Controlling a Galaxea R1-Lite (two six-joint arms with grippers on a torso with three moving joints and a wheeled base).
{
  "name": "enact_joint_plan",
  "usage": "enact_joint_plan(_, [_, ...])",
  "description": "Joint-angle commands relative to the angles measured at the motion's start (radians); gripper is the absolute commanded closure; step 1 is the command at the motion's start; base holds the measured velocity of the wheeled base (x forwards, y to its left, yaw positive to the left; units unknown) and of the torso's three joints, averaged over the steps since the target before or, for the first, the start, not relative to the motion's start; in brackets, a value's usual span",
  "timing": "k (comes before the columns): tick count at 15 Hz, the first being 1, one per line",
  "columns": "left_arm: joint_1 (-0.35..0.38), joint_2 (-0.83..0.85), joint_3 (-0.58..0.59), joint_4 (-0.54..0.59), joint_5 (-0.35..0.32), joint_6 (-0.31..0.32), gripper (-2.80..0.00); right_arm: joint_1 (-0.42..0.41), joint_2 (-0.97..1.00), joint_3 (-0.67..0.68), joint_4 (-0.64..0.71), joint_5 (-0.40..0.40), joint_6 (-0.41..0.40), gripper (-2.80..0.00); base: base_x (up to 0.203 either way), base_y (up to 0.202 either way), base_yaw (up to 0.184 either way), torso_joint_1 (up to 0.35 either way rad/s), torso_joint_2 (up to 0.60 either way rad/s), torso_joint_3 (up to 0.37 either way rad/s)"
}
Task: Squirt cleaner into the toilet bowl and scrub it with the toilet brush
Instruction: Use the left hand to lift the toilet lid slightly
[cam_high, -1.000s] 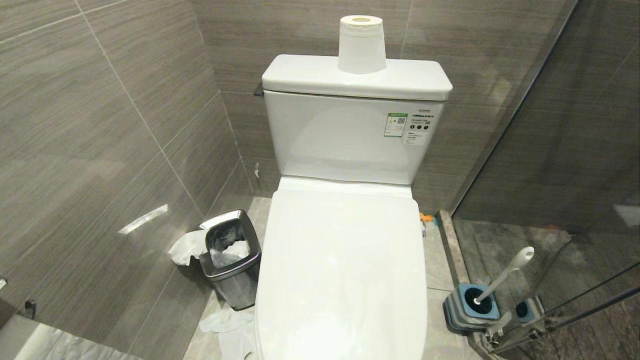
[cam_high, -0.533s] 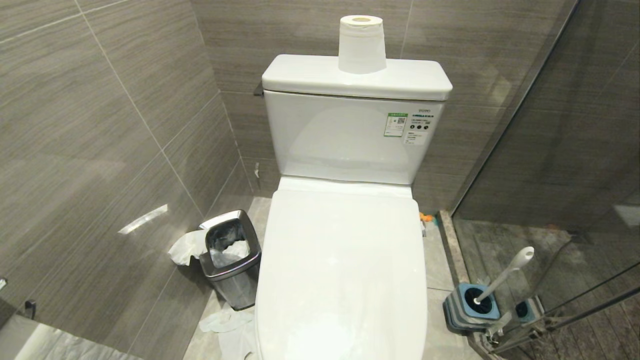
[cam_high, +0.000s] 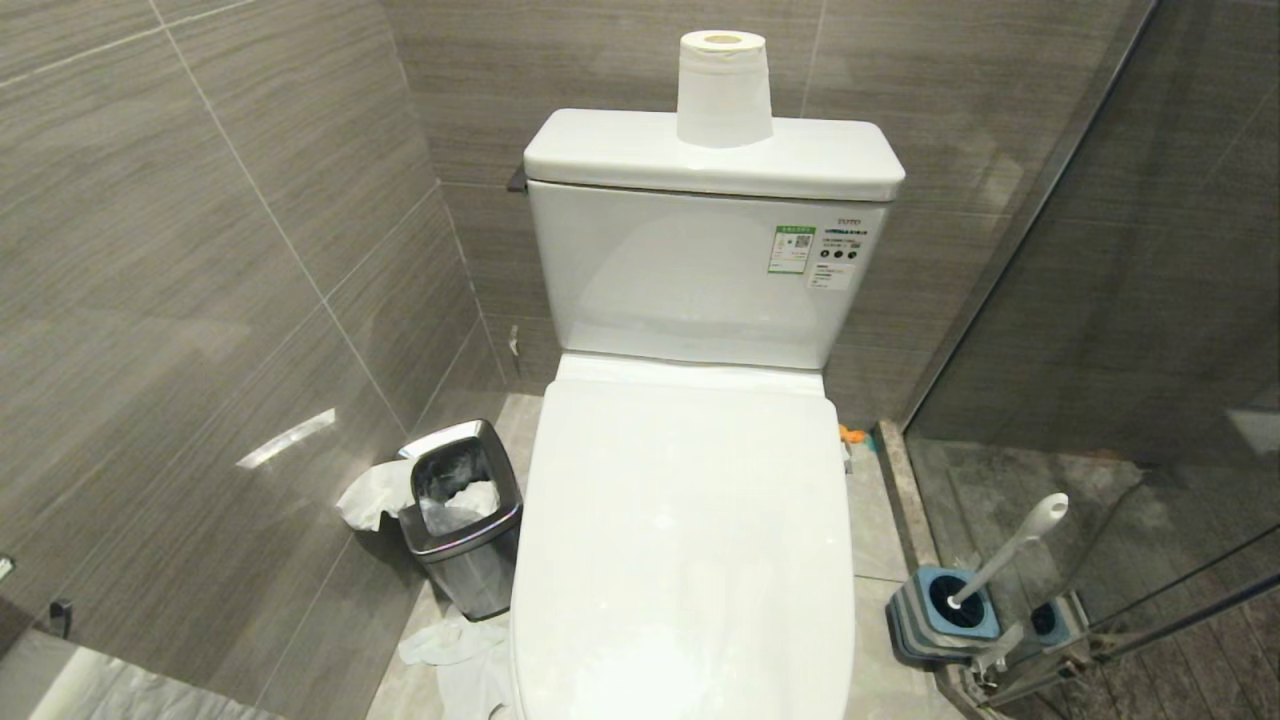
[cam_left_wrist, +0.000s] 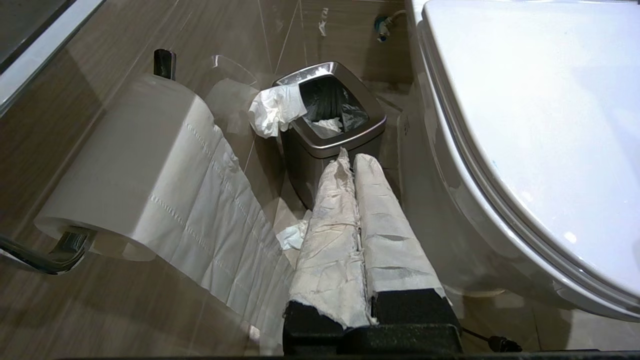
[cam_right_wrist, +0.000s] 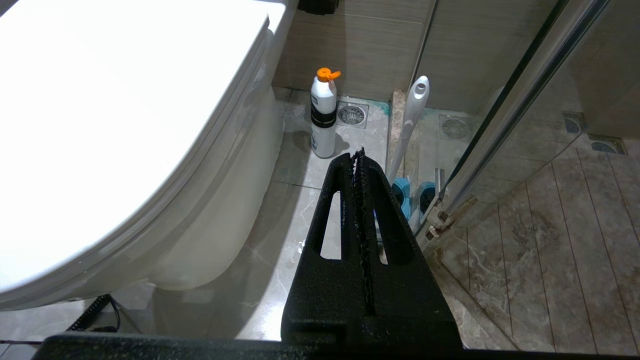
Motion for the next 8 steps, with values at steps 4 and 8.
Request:
enact_joint_plan(4, [0.000, 0.000, 0.003, 0.000, 0.000, -0.002, 0.00, 0.000, 0.001, 0.000, 0.000, 0.000, 0.000, 0.00, 0.000, 0.000, 0.000, 0.000, 0.00, 0.000])
enact_joint_plan(8, [0.000, 0.000, 0.003, 0.000, 0.000, 0.000, 0.00, 0.000, 0.001, -0.001, 0.000, 0.000, 0.000, 0.00, 0.000, 0.000, 0.000, 0.000, 0.00, 0.000])
